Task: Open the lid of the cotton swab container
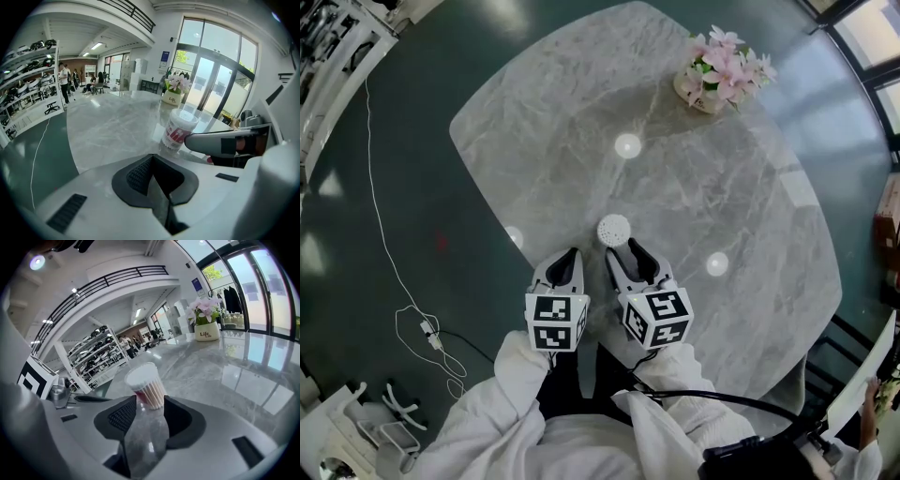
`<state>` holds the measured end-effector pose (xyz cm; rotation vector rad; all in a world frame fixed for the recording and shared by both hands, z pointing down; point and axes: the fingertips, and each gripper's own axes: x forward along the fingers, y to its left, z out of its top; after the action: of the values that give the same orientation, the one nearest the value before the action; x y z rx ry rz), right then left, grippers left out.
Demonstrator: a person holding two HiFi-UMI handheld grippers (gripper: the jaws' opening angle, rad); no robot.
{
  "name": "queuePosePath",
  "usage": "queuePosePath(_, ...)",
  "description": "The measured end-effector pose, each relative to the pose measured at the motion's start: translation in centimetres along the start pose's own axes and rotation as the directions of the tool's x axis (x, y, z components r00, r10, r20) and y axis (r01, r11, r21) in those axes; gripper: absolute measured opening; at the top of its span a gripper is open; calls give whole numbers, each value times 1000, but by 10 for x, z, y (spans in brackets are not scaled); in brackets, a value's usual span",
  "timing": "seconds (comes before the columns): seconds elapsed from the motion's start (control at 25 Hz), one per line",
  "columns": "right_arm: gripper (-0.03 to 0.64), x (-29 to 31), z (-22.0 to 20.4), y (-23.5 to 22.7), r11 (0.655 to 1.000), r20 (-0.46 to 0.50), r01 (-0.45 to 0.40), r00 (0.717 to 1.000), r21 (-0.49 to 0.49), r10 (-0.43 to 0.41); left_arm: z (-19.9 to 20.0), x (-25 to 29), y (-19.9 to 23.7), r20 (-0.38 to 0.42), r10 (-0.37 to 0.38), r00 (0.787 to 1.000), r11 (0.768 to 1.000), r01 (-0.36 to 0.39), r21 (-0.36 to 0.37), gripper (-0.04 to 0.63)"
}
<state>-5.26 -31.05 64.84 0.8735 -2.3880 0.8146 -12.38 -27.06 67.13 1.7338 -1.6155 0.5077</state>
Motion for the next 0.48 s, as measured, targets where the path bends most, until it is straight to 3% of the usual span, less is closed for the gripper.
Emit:
queuePosePath(0.16, 258, 5, 0, 1, 998, -19, -2, 1000, -64, 1, -2, -1, 2, -2, 8, 1000, 1000, -8, -11, -5)
queuePosePath(0.48, 268, 12, 4, 3, 993, -29, -23, 999, -117, 20, -2, -1, 7, 1, 16, 1000, 1000, -16, -20, -5)
